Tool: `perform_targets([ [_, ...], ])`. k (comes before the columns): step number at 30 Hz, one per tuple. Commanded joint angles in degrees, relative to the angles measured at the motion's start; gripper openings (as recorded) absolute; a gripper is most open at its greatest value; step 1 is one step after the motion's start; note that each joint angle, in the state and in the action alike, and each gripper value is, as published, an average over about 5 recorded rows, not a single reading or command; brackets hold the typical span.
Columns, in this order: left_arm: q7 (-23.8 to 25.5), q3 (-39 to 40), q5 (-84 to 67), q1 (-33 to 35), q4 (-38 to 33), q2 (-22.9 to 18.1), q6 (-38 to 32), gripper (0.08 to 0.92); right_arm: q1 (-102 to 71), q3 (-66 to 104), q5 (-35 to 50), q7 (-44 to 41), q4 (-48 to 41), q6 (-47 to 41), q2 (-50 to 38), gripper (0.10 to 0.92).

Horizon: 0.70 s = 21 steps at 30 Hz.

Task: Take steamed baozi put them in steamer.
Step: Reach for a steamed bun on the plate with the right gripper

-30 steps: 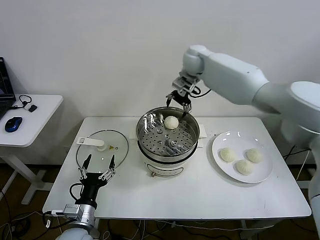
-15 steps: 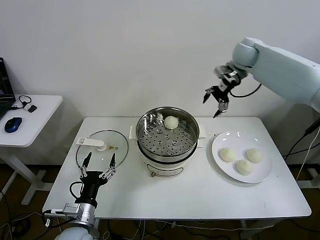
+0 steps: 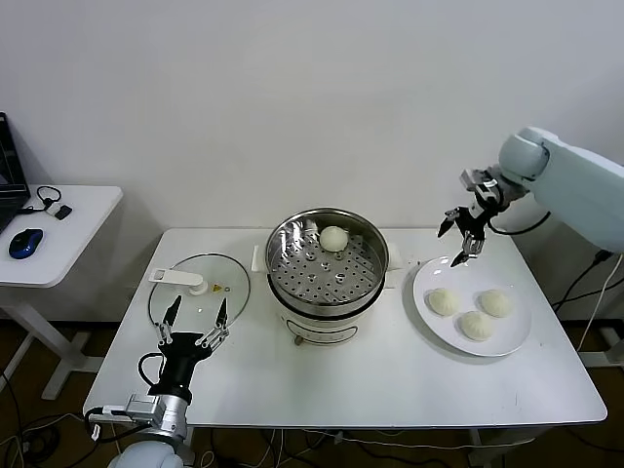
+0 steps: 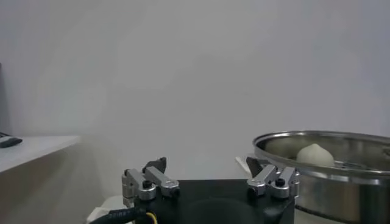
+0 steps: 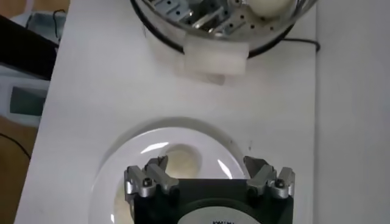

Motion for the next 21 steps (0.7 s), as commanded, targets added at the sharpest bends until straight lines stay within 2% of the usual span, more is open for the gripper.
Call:
perform_targets([
  [1,0.1,0.2,0.1,0.2,0.0,-0.1,0.1,0.823,-7.2,3.4,-3.8,2.0,-2.9,-1.7,0.8,0.823],
  [21,0.1,0.0,-0.3,0.7,0.5,-0.3,-0.5,0.823,-14.2,7.7,-10.1,3.3,-5.9,-1.0,3.4,0.823],
])
